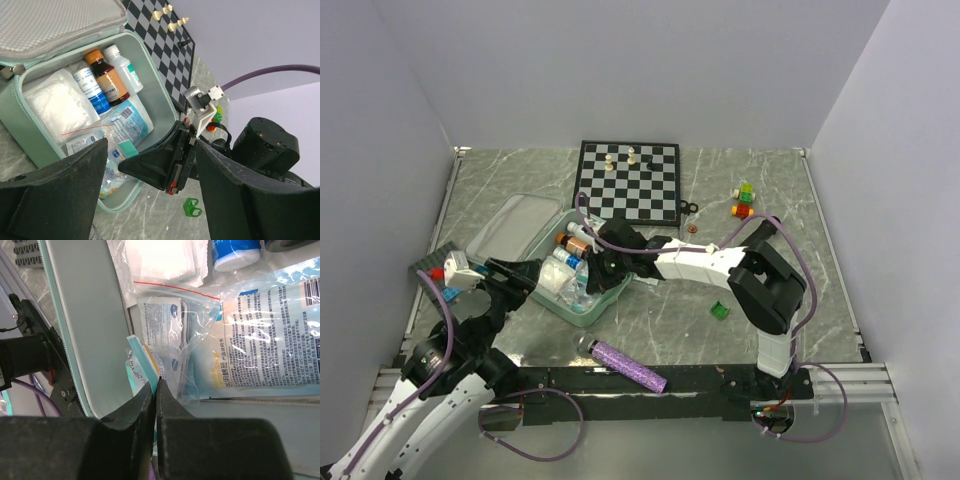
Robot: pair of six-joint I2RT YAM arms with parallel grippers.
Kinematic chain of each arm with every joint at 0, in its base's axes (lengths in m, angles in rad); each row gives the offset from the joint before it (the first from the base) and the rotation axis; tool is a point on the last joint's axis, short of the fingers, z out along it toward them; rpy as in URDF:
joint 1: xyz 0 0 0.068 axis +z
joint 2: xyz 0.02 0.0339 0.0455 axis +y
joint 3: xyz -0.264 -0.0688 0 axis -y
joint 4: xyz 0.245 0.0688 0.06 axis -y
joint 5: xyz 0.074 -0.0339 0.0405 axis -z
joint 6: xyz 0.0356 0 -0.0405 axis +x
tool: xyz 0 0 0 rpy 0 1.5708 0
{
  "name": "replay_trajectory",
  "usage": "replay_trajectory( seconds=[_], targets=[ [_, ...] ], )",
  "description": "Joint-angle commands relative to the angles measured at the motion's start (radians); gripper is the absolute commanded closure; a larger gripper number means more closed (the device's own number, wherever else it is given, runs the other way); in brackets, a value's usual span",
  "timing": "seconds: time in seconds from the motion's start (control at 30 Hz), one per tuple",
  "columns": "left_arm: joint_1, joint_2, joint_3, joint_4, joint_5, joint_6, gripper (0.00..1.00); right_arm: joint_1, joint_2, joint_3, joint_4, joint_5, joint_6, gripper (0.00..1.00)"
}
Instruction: Organize the medicine kit
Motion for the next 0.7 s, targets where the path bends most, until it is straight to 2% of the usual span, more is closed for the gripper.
replay_trajectory(
  seconds=[0.0,0.07,0.13,0.23,0.33,0.43,0.67],
  targets=[
    [0.000,-0.012,-0.010,-0.003,-0.015,-0.002,0.25,0.012,0.056,0.032,-0.067,0.014,-0.005,0.91],
    [0.000,-0.014,-0.012,0.000,-0.015,-0.004,0.25,0.012,0.068,0.045,-0.068,0.008,-0.002,0.90],
    [0.000,-0.015,-0.010,-0.003,-0.015,-0.001,0.25,0.015,0.070,0.052,-0.083,0.022,-0.004,0.83],
    [0.000,-0.015,-0.010,-0.004,-0.018,0.002,0.24,0.013,0.044,0.032,-0.093,0.054,-0.001,0.61],
    [-0.001,-0.018,-0.012,-0.003,-0.020,0.005,0.25,0.013,0.010,0.018,-0.112,0.094,-0.002,0.46],
    [0.000,-0.020,-0.012,0.003,-0.020,0.010,0.24,0.012,-0.027,0.010,-0.137,0.132,-0.005,0.41],
    [-0.001,-0.018,-0.006,-0.003,-0.023,0.018,0.24,0.022,-0.126,0.065,-0.261,0.329,-0.065,0.37]
  ],
)
